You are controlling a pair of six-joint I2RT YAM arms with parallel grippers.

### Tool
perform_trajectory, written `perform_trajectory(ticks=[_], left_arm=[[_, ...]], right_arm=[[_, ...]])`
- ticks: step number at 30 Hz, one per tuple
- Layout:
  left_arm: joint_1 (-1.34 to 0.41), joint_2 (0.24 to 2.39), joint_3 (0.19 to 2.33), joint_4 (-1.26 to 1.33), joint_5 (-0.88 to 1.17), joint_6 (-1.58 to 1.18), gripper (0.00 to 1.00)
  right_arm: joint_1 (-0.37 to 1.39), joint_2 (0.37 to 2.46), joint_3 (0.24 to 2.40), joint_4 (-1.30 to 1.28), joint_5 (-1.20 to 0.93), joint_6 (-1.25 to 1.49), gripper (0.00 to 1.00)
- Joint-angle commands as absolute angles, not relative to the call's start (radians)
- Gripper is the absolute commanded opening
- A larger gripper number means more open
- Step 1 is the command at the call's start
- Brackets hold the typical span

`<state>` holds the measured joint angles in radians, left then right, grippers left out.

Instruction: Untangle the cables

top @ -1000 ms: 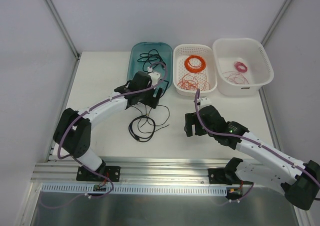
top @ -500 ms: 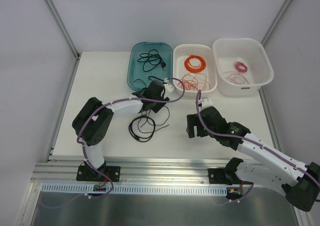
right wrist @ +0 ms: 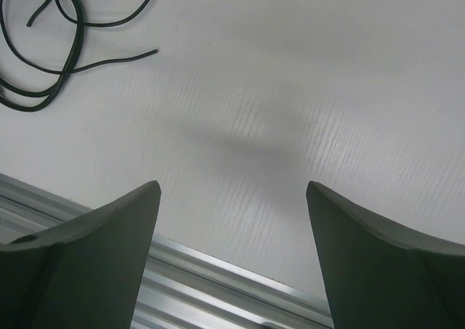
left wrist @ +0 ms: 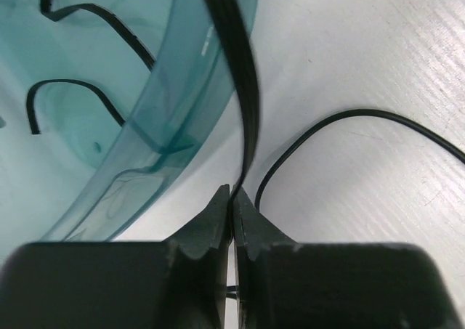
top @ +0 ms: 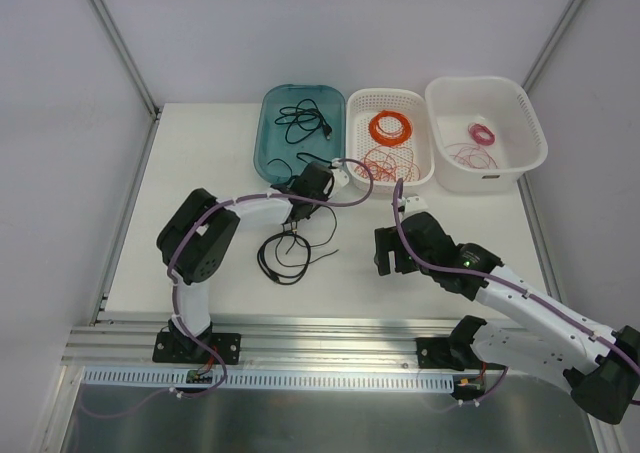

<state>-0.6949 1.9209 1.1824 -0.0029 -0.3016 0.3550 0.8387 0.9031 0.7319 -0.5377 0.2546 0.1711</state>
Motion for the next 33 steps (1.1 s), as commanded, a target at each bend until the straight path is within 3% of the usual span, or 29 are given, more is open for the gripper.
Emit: perform_trajectory(ticks=[1,10,17,28,33], left_arm=[[-0.71,1.823,1.195,0.014,-0.339,0.387,0.0],[-0.716,1.655,1.241,-0.192,-0.293,0.394,0.0],[-0.718,1.612,1.426,-0.356,-0.392,0.555,0.0],[-0.663,1.824,1.753,-0.365,-0.457,0.816,0.0],[-0.609,1.936,1.888,-0.362,-0.332,0.767,0.0]], right_arm=[[0.844,0.894,0.776,-0.548,0.278,0.169,0.86],[0.842,0.9,0.782,-0.54,0.276,0.167,0.86],[0.844,0.897,0.781,-0.548,0.295,0.161,0.86],[0.842,0.894,0.787,-0.567,0.308,0.149,0.86],[0.844,0.888,0.781,-0.574,0.321,0.143,0.86]])
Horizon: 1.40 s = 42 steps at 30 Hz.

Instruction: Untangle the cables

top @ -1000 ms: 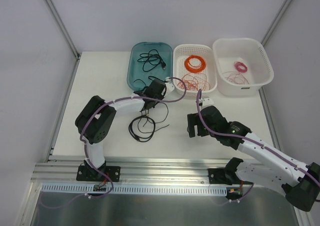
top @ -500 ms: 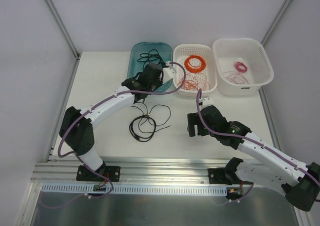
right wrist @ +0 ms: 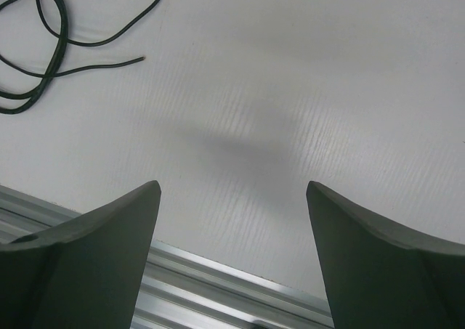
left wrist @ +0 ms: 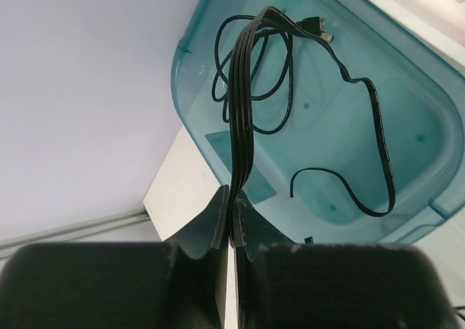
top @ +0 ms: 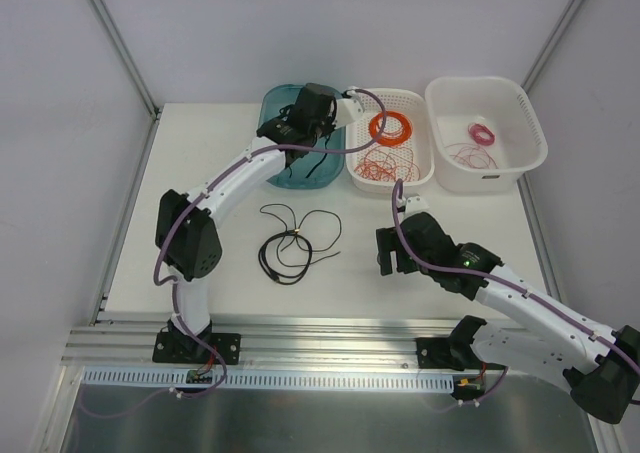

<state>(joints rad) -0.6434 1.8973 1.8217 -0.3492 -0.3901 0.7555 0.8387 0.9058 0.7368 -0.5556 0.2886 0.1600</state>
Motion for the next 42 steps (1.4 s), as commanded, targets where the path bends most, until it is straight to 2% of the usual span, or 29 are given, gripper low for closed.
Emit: perform_trajectory(ticks=[1,8,9,12,14,24,27,28,30,31,35,37,42], left_arm=[[-0.603,1.954,1.896,-0.362,-0.327,0.758,0.0],[-0.532,2.137,1.934,-0.361,-0.255,0.579,0.08],[-0.529,2.146,1.934,-0.36,-0.253,0.562,0.11],[-0.522,2.151,1.927,-0.36,-0.239,0.5,0.31],[-0.505,2.125,1.904,-0.362,-0.209,0.442,0.36],[-0.417,1.95,1.74,-0.364,-0.163,0.164,0.37],[-0.413,1.889,1.694,-0.371,-0.15,0.08,0.4],[-0.414,1.872,1.671,-0.376,-0.146,0.025,0.53],[-0.414,1.81,1.645,-0.394,-0.109,-0.029,0.63],[-0.414,1.784,1.603,-0.396,-0.1,-0.082,0.74],[-0.414,1.616,1.473,-0.414,-0.089,-0.201,0.94],[-0.414,1.563,1.396,-0.449,-0.081,-0.266,0.99],[-0.417,1.387,1.201,-0.482,-0.02,-0.367,0.99]], right_arm=[[0.842,0.89,0.782,-0.575,0.324,0.143,0.86],[0.842,0.89,0.773,-0.564,0.307,0.153,0.86],[0.842,0.891,0.776,-0.566,0.308,0.152,0.86],[0.842,0.894,0.781,-0.566,0.313,0.146,0.86],[0.844,0.899,0.785,-0.566,0.311,0.147,0.86],[0.844,0.861,0.778,-0.571,0.302,0.169,0.86],[0.844,0.844,0.778,-0.574,0.295,0.179,0.86],[0.842,0.841,0.779,-0.574,0.291,0.179,0.86],[0.844,0.835,0.781,-0.577,0.287,0.176,0.87],[0.842,0.836,0.784,-0.577,0.281,0.175,0.86],[0.842,0.859,0.793,-0.574,0.262,0.164,0.86],[0.844,0.891,0.798,-0.557,0.243,0.153,0.86],[0.842,0.98,0.833,-0.494,0.19,0.147,0.86]])
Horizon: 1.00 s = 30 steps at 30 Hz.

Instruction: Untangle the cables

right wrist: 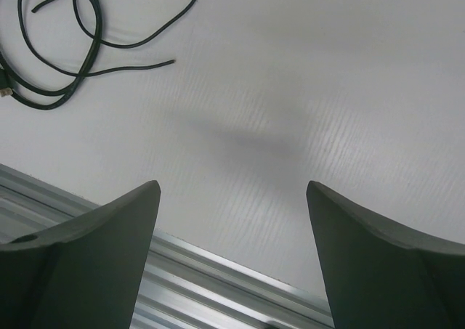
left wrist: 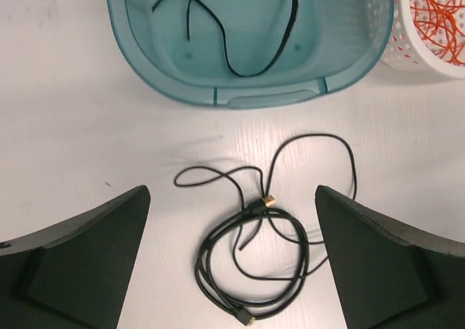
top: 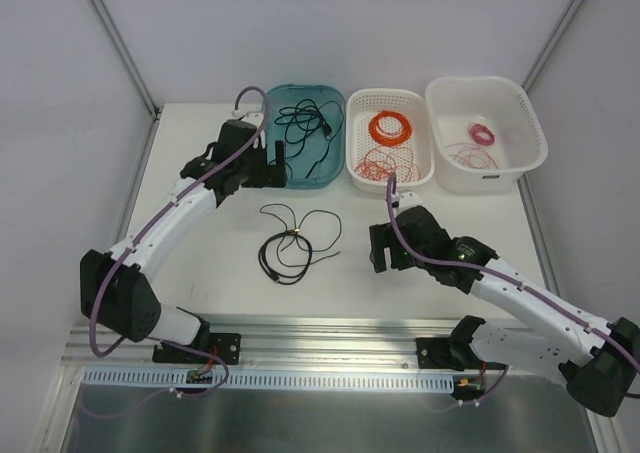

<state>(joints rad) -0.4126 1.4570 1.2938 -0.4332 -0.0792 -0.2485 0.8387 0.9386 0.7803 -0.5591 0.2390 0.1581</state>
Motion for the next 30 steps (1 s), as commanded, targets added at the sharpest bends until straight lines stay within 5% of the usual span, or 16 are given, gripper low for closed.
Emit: perform_trajectory(ticks=[1,12,23,24,27,30], left_arm=[[-0.417,1.346,1.134,-0.482,-0.012,-0.391,0.99],[-0.428,1.356,0.877,-0.453,-0.018,-0.431,0.82],[-0.552,1.597,0.856,-0.408,-0.006,-0.498,0.42],[-0.563,1.604,0.853,-0.41,-0.002,-0.505,0.29],[-0.636,1.603,0.839,-0.41,0.06,-0.551,0.14],[-0.76,1.585,0.838,-0.407,0.119,-0.627,0.15]], right_arm=[[0.842,0.997,0.839,-0.482,0.184,0.147,0.86],[0.844,1.18,0.887,-0.382,0.081,0.179,0.86],[0.844,1.155,0.854,-0.387,0.084,0.193,0.86],[0.844,1.149,0.851,-0.387,0.09,0.193,0.86],[0.842,1.135,0.847,-0.396,0.104,0.192,0.86],[0.842,1.12,0.847,-0.41,0.141,0.183,0.86]])
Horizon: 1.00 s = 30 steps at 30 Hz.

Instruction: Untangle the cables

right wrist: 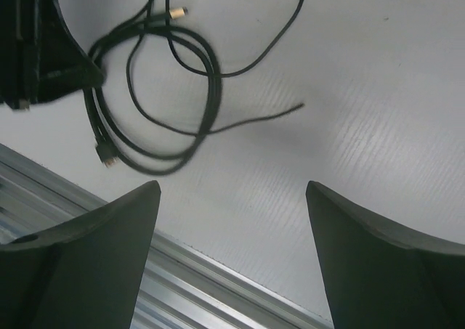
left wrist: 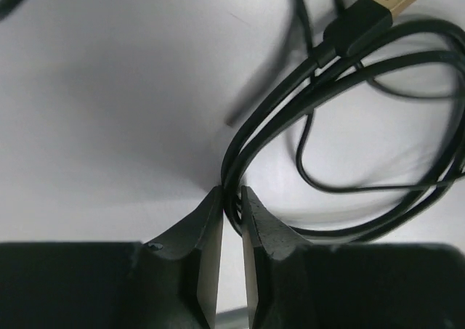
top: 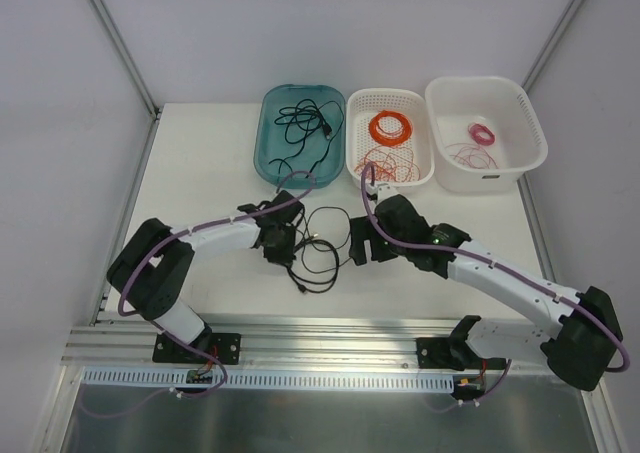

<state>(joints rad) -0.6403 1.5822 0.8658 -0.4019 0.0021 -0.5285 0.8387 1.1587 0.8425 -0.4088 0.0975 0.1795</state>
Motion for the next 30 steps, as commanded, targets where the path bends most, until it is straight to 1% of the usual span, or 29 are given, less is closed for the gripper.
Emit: perform_trajectory(ticks=[1,4,7,8,10,11,13,14,17,19,21,26,30], left_arm=[[-0.793,1.583,0.848,-0.408,0.133,-0.661,0.16],[-0.912,1.58,0.893,-0.408,0.175,-0.709,0.17],[-0.982,1.571,0.931,-0.408,0.179,-0.729,0.24],[-0.983,1.566,0.936,-0.41,0.176,-0.733,0.34],[-0.983,1.54,0.933,-0.41,0.143,-0.733,0.41],[-0.982,1.531,0.933,-0.411,0.126,-0.729,0.47],[-0.976,1.503,0.934,-0.422,0.095,-0.713,0.55],[-0.965,1.494,0.934,-0.425,0.088,-0.707,0.62],[-0.931,1.476,0.942,-0.445,0.052,-0.663,0.76],[-0.905,1.471,0.956,-0.459,0.023,-0.608,0.78],[-0.878,1.47,0.979,-0.466,0.005,-0.531,0.78],[-0.864,1.515,1.034,-0.456,-0.172,-0.303,0.71],[-0.862,1.581,1.061,-0.416,-0.164,-0.137,0.7]], right_arm=[[0.844,1.114,0.845,-0.414,0.152,0.181,0.86],[0.842,1.086,0.844,-0.426,0.207,0.169,0.86],[0.842,1.054,0.835,-0.436,0.256,0.164,0.86],[0.842,1.043,0.831,-0.437,0.267,0.164,0.86],[0.841,1.01,0.825,-0.437,0.297,0.169,0.86],[0.842,0.999,0.815,-0.437,0.308,0.17,0.86],[0.842,0.968,0.807,-0.44,0.325,0.172,0.86],[0.841,0.96,0.802,-0.446,0.33,0.172,0.86],[0.842,0.943,0.799,-0.466,0.33,0.166,0.86],[0.841,0.937,0.792,-0.476,0.325,0.169,0.86],[0.841,0.925,0.773,-0.476,0.31,0.173,0.86],[0.841,0.905,0.75,-0.474,0.288,0.184,0.86],[0.841,0.899,0.755,-0.48,0.29,0.18,0.86]])
